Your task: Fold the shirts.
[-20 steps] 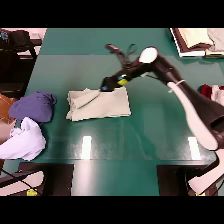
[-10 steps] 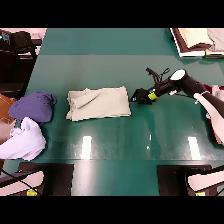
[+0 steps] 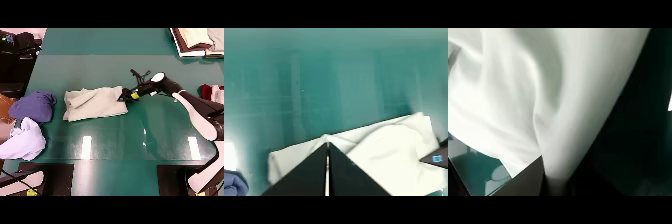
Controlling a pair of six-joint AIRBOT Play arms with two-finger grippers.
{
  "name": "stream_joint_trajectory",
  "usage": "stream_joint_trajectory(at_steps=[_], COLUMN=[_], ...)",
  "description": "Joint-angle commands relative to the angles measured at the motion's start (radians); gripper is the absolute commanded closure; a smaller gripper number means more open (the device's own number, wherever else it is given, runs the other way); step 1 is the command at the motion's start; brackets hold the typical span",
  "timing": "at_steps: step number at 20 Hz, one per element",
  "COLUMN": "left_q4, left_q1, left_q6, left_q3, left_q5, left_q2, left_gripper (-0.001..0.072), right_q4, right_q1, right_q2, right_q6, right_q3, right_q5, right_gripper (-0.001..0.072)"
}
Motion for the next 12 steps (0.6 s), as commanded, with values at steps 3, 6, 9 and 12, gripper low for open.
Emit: stream_joint_trajectory(at_steps=[3,6,9,12], left_q4=[-0.026,-0.022,-0.022,-0.022], left_q1=[-0.087,-0.206,-0.304,-0.372], left_q6=[0.012,0.032,0.033,0.033], left_q3=[-0.001,-0.002,-0.002,-0.002], left_q5=[-0.002,0.013,0.043,0.09], left_q2=[-0.001,-0.001,-0.001,-0.001], left_gripper=[0.0686,0.0686,0.0686,0.0686], right_q4=[-0.17,-0.353,-0.486,-0.515], right_q1=[-0.027,-0.193,-0.424,-0.677], right_q2=[0.016,0.148,0.275,0.381], right_q6=[0.087,0.166,0.213,0.216], right_q3=[0.182,0.201,0.198,0.199], right_q5=[0.01,0.049,0.12,0.138], right_gripper=[0.0691,0.0691,0.0691,0.0691])
